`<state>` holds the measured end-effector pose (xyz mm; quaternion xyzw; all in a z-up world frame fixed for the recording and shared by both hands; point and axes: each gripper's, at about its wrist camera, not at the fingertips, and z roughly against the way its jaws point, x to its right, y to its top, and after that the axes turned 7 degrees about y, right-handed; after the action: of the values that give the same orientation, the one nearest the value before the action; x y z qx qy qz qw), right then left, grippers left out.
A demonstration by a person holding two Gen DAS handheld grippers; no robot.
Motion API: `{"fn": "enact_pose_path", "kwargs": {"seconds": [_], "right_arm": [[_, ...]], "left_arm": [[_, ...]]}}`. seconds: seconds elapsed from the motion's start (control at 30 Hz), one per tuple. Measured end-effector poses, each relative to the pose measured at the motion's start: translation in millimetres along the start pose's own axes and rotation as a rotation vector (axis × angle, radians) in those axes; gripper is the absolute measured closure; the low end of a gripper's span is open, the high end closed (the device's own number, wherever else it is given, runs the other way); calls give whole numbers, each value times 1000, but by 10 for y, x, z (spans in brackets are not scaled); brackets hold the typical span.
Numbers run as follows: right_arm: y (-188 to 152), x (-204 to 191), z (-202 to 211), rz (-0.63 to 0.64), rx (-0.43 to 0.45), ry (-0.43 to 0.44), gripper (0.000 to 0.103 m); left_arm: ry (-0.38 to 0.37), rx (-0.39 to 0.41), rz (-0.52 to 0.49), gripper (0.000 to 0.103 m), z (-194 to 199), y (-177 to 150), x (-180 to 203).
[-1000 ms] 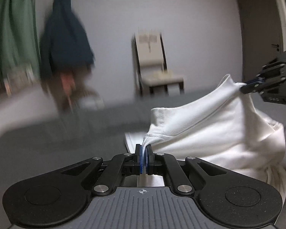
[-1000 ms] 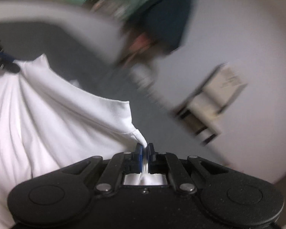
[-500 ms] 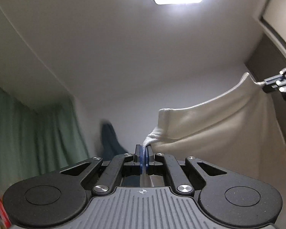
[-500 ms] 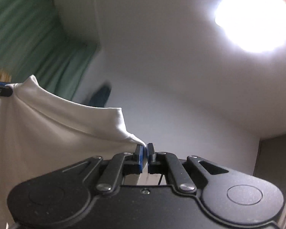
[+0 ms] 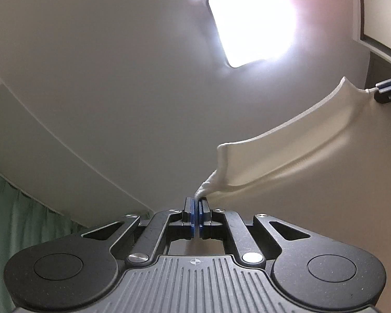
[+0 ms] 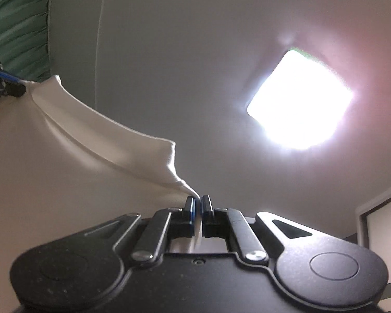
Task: Fold clothes
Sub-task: 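Lift the shirt with both grippers and shake it out in the air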
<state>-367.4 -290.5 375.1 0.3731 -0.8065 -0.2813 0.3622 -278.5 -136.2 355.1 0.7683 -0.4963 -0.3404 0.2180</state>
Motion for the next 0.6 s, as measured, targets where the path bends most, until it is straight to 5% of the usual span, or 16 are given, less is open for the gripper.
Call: {"fn": "enact_pose_path", "kwargs": {"seconds": [0.33, 0.6], "right_arm": [[-1645, -640, -724, 26, -354, 161, 98], [-3542, -1663, -1600, 33, -673, 329, 98]], "left_arm": [[-159, -350, -117, 100, -411, -1775, 1055], [-269, -658, -160, 100, -962, -3582, 1980]]}}
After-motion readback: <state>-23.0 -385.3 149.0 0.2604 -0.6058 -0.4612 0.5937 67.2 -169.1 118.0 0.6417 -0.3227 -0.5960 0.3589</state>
